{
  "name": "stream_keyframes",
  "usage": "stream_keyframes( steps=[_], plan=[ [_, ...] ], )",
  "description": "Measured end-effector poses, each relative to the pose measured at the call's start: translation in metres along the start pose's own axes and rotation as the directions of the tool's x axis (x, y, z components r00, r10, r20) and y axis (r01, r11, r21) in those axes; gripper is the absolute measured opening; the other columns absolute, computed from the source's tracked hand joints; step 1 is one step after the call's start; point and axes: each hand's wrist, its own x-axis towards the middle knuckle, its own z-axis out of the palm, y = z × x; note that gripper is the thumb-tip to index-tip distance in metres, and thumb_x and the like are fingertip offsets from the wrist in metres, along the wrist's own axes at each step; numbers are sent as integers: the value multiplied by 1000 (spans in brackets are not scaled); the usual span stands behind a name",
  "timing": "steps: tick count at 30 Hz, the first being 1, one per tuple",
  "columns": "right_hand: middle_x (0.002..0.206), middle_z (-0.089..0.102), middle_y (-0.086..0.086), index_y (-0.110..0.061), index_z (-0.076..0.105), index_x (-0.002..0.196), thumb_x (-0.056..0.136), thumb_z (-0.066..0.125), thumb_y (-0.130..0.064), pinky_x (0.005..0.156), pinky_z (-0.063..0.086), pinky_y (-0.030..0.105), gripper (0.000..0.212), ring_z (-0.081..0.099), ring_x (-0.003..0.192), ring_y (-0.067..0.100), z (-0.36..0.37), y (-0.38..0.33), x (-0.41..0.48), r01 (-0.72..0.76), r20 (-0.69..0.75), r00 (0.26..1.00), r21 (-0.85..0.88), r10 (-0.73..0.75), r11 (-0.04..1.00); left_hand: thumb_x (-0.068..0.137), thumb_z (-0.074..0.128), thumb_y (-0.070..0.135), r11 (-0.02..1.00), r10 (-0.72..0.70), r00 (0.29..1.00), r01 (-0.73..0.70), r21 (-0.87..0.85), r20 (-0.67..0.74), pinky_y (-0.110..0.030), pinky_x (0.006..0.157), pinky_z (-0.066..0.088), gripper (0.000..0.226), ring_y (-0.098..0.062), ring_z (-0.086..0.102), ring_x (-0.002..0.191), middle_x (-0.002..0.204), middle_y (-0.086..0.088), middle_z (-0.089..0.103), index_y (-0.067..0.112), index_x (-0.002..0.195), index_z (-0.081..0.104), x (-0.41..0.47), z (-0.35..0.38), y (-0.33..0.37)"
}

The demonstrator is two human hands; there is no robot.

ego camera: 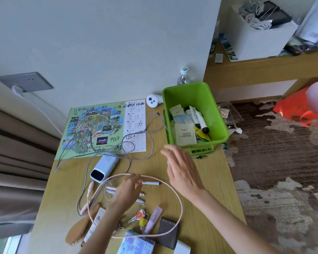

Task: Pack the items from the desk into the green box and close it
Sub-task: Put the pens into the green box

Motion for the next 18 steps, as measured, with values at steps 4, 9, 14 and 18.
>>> stream_keyframes(
  steps=[4,9,14,18],
  plan=[
    [115,52,-2,-15,55,112,78,65,3,79,46,21,39,54,93,11,24,0,-29,-27,225,974,24,21,999,89,60,22,994,46,999,-47,99,18,-27,75,51,39,-11,58,105,115,9,56,30,128,55,-7,19,-5],
    [111,52,-3,-15,55,110,91,61,-16,85,49,28,19,56,95,14,37,22,-55,-143,448,880,-62,156,988,91,62,26,988,31,999,-32,150,7,-30,75,54,37,-14,60,100,113,5,53,28,127,52,4,29,-1],
    [103,53,-9,-19,48,102,86,68,-37,72,40,25,31,52,88,8,39,32,-58,-219,546,809,-64,218,974,88,66,27,977,52,999,-51,207,3,-26,71,46,21,-16,52,101,107,4,51,24,108,59,11,31,3],
    [89,54,-10,-18,47,93,88,68,-26,63,37,20,24,52,74,8,49,30,-56,-249,563,790,-67,243,966,89,64,31,968,83,996,-87,234,27,-27,79,48,17,-14,46,106,111,5,48,24,104,59,15,27,-3]
  ],
)
